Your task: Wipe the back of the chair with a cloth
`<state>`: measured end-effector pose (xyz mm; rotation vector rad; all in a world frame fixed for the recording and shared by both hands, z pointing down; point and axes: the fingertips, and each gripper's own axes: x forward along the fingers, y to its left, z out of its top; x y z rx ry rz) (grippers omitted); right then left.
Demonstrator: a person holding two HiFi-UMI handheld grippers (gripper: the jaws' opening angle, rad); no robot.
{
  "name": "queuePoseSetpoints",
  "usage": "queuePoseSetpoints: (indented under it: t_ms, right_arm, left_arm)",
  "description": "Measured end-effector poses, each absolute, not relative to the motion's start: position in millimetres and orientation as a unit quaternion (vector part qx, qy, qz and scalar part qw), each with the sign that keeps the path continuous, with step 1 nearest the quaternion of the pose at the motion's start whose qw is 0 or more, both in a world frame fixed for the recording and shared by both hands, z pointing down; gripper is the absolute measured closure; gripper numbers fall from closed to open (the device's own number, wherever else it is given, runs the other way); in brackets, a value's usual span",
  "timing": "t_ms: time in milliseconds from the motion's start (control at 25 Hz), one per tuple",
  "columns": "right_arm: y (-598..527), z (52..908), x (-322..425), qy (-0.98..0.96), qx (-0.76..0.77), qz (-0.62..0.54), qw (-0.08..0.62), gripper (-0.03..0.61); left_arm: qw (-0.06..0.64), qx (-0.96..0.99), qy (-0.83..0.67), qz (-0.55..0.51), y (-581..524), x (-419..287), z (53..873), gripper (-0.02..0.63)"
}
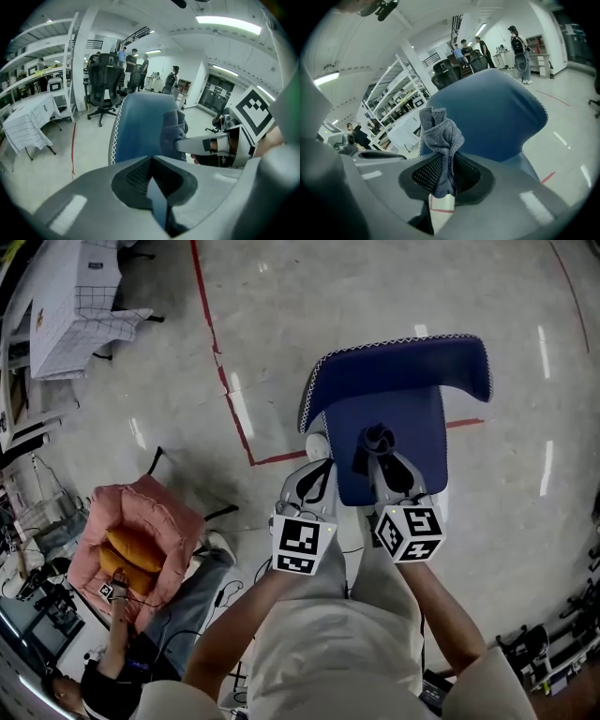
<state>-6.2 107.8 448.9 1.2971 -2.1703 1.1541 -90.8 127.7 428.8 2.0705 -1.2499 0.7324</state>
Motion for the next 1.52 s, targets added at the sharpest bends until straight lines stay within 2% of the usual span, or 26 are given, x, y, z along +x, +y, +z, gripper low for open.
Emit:
queuePoseSetpoints:
  t_ms: [240,720,1040,1520]
  right_arm:
    - [108.6,493.6,-12.6,-0.752,0.477,0.417,0.183,0.488]
    - [98.9,588.2,-32.4,-0.709,0.488,0.488,0.147,0.488]
    - [93.0,648.1,-27.6,-0.627,0.516,0.581,0.055,0.488]
    - [84.9,704.9,-55.4,-0.526,0.538,0.657,-0.034,0.489]
  left_arm:
    - [0.332,0.773,-0.462,0.282,137.5,-93.3,462.7,0.614]
    - [0.311,0.758,-0.478,0.316,136.0,-91.3,534.4,0.614]
    - [0.277,0.775,-0.458,0.335,126.8,-87.8,551.1,0.614]
    - [0.289,0.77,-0.455,0.341,128.7,-105.2,560.4,0.614]
